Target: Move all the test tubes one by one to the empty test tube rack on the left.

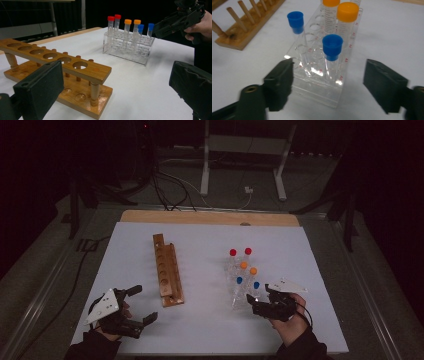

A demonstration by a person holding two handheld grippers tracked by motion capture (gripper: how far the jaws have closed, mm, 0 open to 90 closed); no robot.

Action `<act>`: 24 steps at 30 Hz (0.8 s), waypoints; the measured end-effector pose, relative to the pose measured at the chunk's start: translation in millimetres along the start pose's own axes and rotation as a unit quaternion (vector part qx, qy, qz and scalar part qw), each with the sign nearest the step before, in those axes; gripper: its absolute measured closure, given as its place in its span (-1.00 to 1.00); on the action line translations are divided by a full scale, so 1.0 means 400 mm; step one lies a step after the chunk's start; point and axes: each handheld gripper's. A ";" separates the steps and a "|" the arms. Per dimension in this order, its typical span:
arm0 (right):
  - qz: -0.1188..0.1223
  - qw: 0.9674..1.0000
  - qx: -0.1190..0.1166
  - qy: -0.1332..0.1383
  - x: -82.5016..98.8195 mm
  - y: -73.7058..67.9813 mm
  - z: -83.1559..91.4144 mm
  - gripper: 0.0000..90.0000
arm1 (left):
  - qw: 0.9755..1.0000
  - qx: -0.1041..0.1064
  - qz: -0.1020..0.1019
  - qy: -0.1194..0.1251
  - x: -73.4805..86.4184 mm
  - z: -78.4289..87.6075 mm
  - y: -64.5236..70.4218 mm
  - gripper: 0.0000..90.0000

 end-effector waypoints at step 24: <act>0.011 0.999 0.009 -0.034 -0.018 -0.005 -0.023 0.62 | 1.000 0.003 -0.002 0.000 0.000 0.002 0.001 -0.99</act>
Point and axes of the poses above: each handheld gripper's, and its own axes: z roughly backward along the jaws, x roughly out of its underside, y roughly to its right, and after that the axes turned 1 degree about -y, right-handed
